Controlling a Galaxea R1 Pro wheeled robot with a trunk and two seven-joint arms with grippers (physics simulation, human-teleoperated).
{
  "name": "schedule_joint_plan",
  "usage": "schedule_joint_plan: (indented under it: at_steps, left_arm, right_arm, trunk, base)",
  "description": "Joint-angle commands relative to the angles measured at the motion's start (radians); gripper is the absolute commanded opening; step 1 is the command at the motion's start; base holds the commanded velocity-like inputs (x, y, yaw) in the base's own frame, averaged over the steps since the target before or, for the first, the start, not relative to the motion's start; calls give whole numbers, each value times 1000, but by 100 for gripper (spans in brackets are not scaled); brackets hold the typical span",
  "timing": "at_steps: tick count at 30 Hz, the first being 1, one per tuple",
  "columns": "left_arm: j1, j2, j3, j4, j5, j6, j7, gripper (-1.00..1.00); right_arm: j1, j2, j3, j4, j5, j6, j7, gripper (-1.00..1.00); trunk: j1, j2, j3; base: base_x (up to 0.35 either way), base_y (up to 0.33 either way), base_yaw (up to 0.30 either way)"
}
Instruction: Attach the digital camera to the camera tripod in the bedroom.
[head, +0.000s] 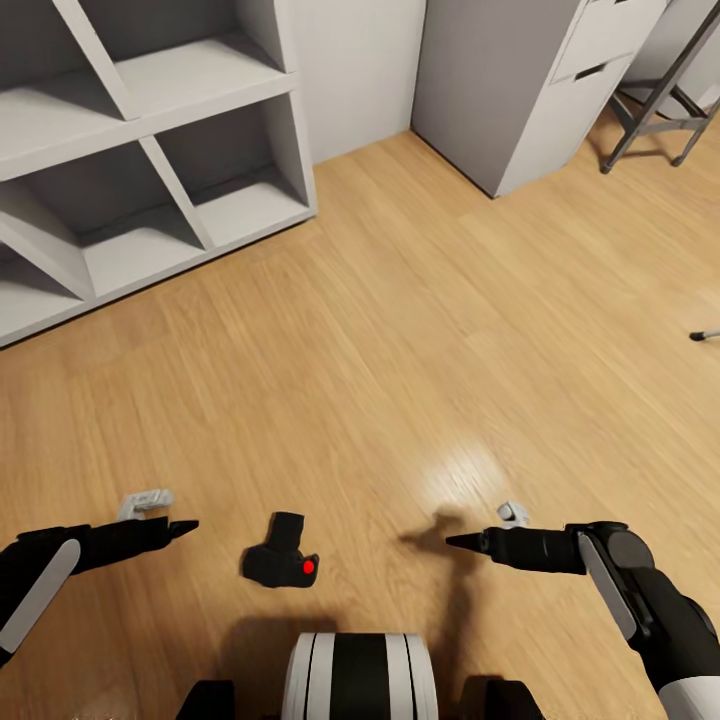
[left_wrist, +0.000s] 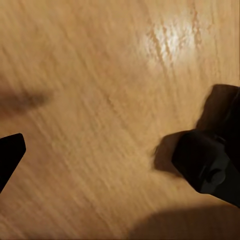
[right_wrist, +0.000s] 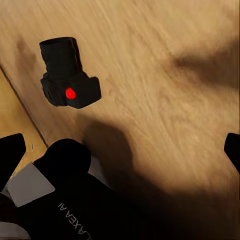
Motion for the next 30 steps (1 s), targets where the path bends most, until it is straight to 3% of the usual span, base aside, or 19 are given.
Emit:
schedule_joint_plan:
  at_steps: [1, 2, 6, 12, 22, 24, 30]
  left_arm:
    - [0, 0, -1, -2, 0, 3, -2, 100]
    - [0, -1, -1, -3, -1, 3, -2, 100]
    - [0, -2, -1, -6, -1, 4, -3, 100]
    - [0, -3, -2, -40, -1, 14, -4, 100]
    - [0, -5, -3, -108, -7, 95, 9, 100]
    - [0, -5, -4, -117, -19, 101, 13, 100]
    - [0, -14, -11, -141, -126, 72, 18, 100]
  right_arm:
    - [0, -13, -1, 0, 6, 3, 54, 100]
    - [0, -30, -1, 2, 7, 1, 114, 100]
    - [0, -44, -1, 3, 8, -2, 164, 100]
    - [0, -50, -1, 3, 9, -6, 180, 100]
    - [0, -51, -1, 3, 10, -8, 177, 100]
    - [0, -51, 0, 3, 10, -8, 174, 100]
    - [0, -50, -1, 3, 9, -8, 156, 100]
  trunk:
    - [0, 0, -5]
    - [1, -1, -8]
    - [2, -1, -16]
    - [2, -1, -16]
    - [2, -1, -16]
    - [2, -1, -16]
    - [2, -1, -16]
  base:
    - [0, 0, 0]
    - [0, 0, 0]
    - [0, 0, 0]
    - [0, 0, 0]
    - [0, 0, 0]
    - [0, 0, 0]
    - [0, 0, 0]
